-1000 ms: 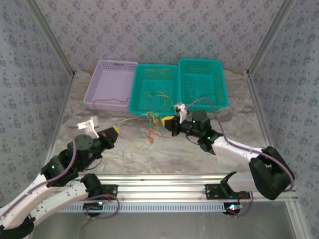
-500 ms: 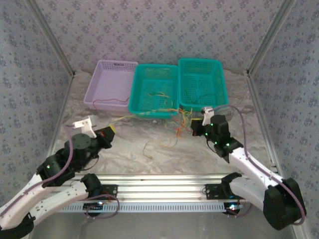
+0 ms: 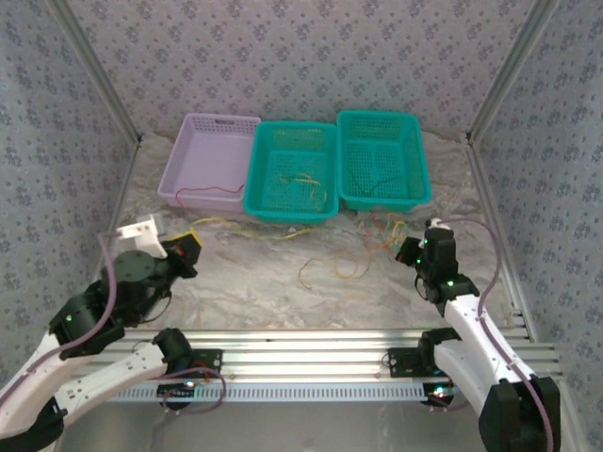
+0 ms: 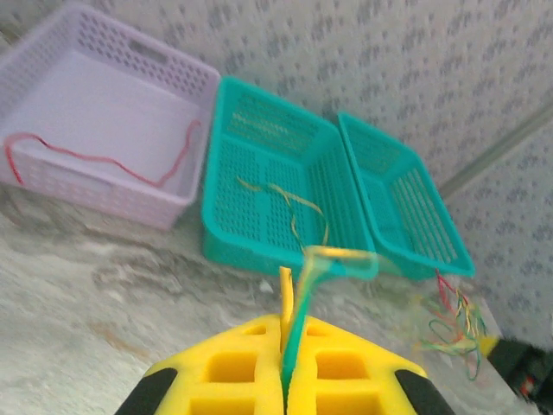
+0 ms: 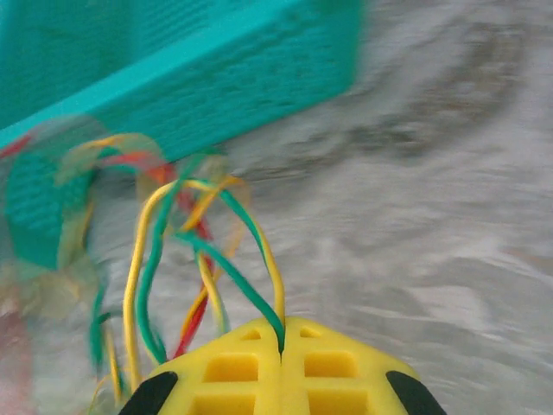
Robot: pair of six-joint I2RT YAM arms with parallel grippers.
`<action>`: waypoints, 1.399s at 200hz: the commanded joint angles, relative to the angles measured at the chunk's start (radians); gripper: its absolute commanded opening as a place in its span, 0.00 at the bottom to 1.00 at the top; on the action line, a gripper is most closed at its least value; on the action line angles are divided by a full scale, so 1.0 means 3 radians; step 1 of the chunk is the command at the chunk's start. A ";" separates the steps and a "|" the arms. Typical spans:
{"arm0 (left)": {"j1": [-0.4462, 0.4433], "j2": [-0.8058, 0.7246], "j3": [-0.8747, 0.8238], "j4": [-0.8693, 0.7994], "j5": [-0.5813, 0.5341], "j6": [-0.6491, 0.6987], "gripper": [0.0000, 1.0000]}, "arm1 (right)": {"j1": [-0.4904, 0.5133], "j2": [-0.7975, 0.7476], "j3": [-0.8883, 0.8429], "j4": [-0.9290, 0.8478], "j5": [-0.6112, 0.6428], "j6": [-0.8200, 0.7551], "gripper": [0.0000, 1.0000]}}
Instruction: Untangle the cables
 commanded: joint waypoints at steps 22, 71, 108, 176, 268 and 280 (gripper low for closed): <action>0.0012 0.0102 0.0522 -0.0305 -0.0345 0.0366 0.00 | -0.0083 -0.0122 -0.0010 -0.0384 0.0825 0.0271 0.00; 0.0011 0.0444 0.0767 -0.0277 -0.0054 0.0443 0.00 | 0.0259 -0.0019 0.0012 -0.0119 0.0781 0.0081 0.00; 0.0011 0.0902 0.1336 -0.0082 0.0044 0.0849 0.00 | 0.0466 0.0074 -0.0043 0.0067 0.0571 0.0023 0.00; 0.0578 0.2328 0.2281 0.0604 0.0838 0.1526 0.00 | 0.0790 -0.0193 -0.0107 0.0088 0.0668 0.0019 0.00; 0.1219 0.4489 0.3159 0.1072 0.1829 0.1303 0.00 | 0.1046 -0.0613 0.0017 -0.0029 0.0407 -0.0127 0.00; 0.1218 0.4640 0.3144 0.1120 0.1767 0.1266 0.00 | 0.1053 -0.0717 0.0059 -0.0099 0.0357 -0.0163 0.00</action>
